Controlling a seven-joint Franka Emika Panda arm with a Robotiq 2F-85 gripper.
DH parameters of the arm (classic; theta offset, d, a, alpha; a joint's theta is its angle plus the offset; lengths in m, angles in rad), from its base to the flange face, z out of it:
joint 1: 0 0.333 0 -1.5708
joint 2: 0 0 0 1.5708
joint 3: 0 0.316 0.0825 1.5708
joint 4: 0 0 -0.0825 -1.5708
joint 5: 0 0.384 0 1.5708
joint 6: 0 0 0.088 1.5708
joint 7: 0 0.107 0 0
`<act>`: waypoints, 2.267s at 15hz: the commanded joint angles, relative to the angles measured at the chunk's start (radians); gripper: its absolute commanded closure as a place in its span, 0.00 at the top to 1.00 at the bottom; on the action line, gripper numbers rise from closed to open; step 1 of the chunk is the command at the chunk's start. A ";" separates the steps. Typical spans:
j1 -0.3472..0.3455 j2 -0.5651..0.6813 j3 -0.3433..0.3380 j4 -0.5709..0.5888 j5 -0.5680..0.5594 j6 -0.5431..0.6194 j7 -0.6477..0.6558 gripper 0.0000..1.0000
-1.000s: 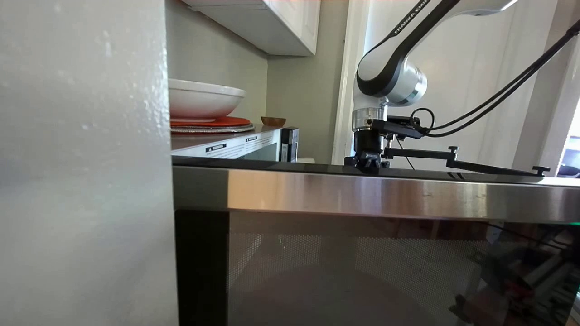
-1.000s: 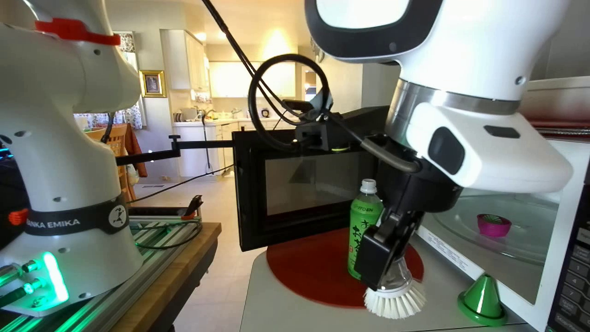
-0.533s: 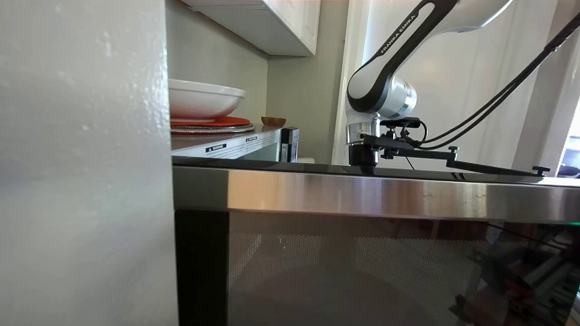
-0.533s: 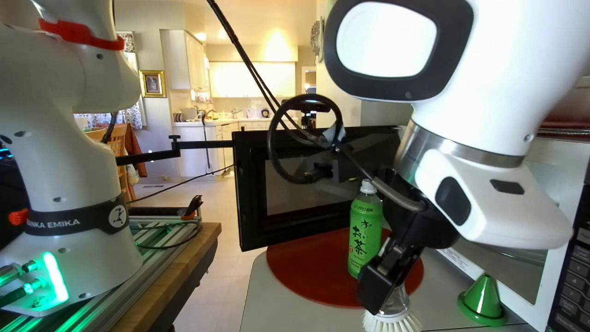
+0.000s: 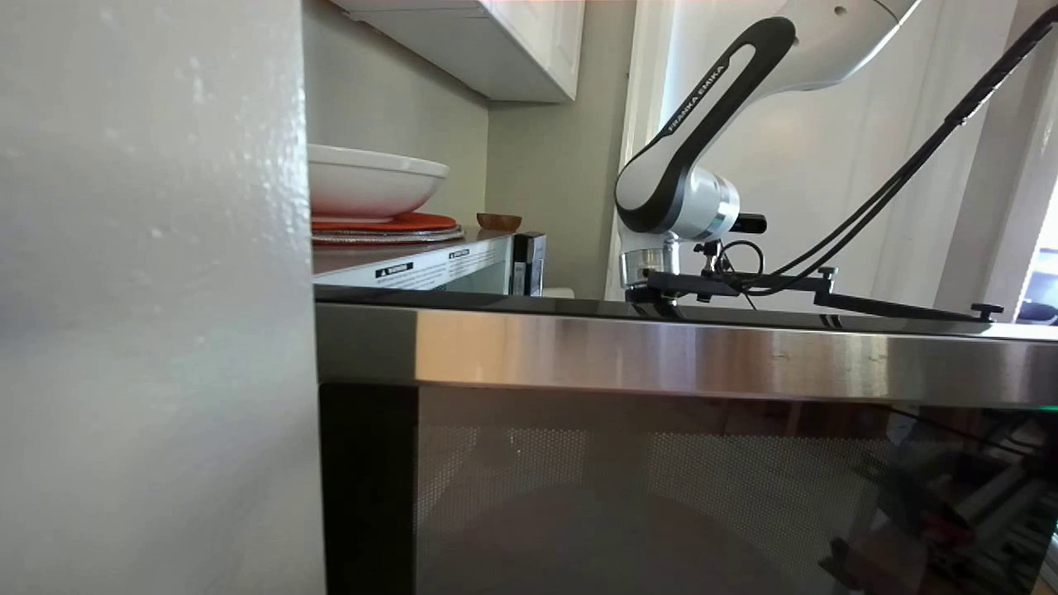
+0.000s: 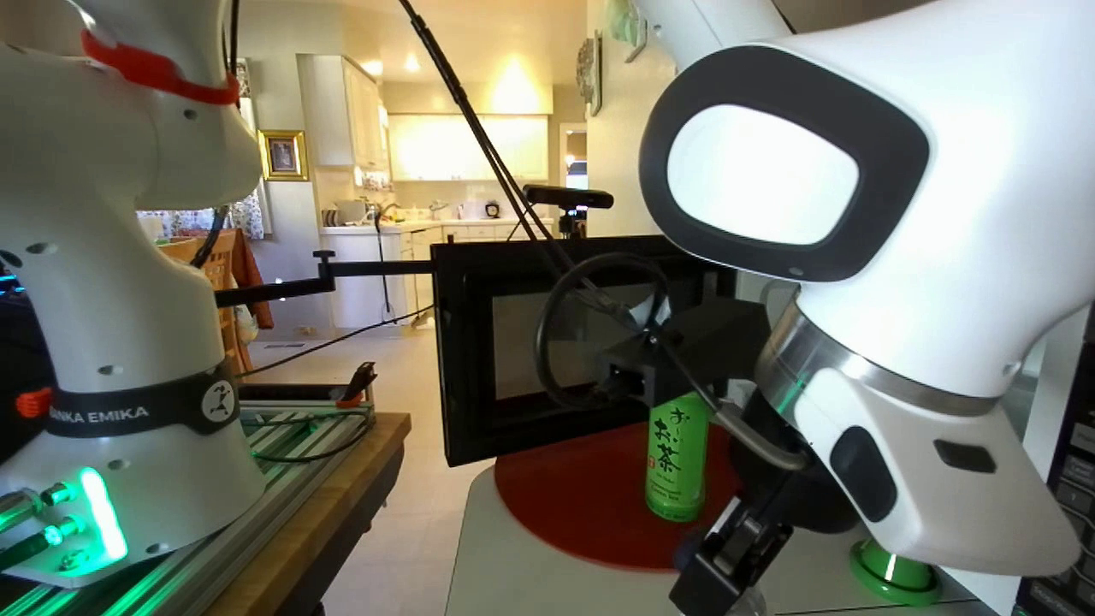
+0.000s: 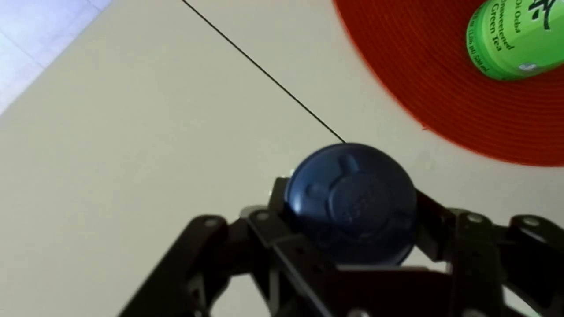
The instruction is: Use the brush to clean the wall cabinet
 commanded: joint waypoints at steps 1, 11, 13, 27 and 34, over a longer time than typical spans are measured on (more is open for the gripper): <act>-0.032 0.040 0.022 0.049 0.040 -0.048 -0.012 0.35; -0.049 0.110 0.028 0.088 0.049 -0.068 -0.022 0.35; -0.049 0.110 0.029 0.090 0.045 -0.074 -0.024 0.85; 0.037 -0.241 -0.010 -0.021 -0.240 -0.168 -0.006 1.00; 0.072 -0.503 0.029 -0.207 -0.290 0.013 -0.077 1.00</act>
